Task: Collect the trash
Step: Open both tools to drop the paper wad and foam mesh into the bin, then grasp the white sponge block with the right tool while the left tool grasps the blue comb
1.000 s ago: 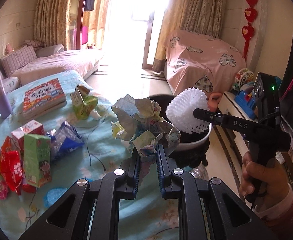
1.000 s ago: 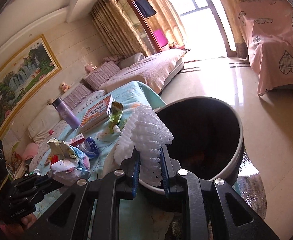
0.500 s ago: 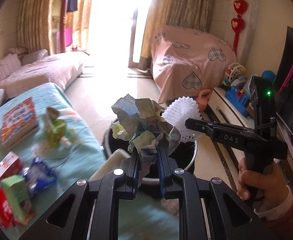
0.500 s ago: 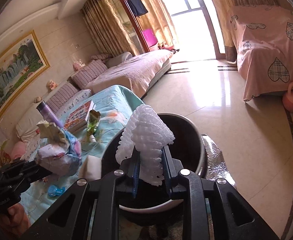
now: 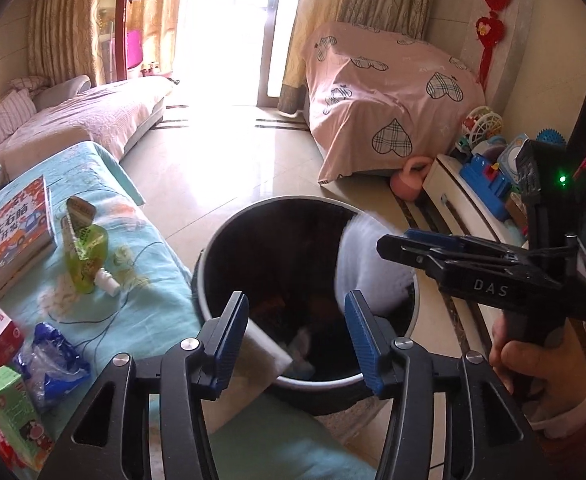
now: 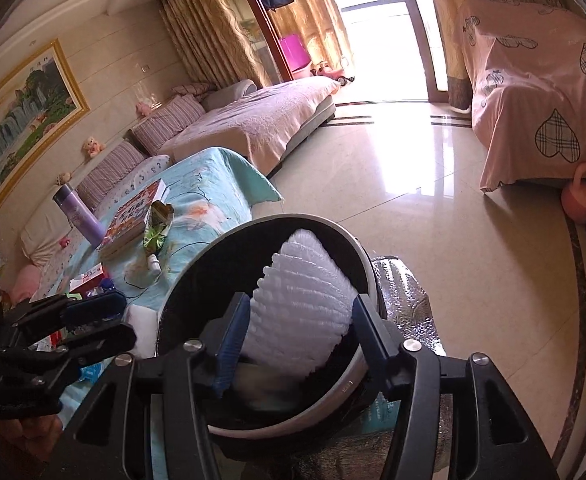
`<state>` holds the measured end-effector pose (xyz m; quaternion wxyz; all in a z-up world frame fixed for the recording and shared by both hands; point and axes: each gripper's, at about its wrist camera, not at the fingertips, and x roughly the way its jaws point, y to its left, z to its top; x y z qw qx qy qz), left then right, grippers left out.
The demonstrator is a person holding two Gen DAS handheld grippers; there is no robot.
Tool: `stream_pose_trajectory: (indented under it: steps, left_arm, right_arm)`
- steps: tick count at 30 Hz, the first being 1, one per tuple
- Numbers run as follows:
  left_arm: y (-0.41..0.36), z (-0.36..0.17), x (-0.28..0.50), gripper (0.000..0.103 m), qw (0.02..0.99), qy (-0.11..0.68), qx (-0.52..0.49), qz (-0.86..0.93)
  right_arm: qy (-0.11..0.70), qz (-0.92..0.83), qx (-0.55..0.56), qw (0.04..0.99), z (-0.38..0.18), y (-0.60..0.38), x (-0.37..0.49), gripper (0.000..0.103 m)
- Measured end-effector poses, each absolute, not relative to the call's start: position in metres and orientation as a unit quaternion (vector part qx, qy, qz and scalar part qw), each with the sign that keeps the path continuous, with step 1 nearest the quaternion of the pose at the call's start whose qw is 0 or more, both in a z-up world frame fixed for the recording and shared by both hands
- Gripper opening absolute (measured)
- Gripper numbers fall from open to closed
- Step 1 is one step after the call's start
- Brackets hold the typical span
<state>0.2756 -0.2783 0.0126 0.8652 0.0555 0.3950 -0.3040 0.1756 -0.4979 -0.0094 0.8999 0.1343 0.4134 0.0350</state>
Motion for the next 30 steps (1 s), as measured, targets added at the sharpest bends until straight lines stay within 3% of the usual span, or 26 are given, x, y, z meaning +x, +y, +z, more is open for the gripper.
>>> stream_pose_trajectory:
  steps: [4,26,30]
  left_arm:
    - [-0.261,0.018,0.264,0.057,0.873,0.384,0.046,-0.298]
    - [-0.131,0.005,0.17,0.061,0.88,0.411,0.009,-0.237]
    - [-0.113,0.002,0.161,0.061,0.881,0.416,0.014,-0.227]
  right_arm:
    - [0.408,0.044,0.14,0.901,-0.008,-0.491,0.174,0.069]
    - [0.397,0.092,0.166,0.898,-0.012,-0.401,0.136,0.081]
    - [0.4,0.096,0.162,0.897,-0.015,-0.386,0.135,0.088]
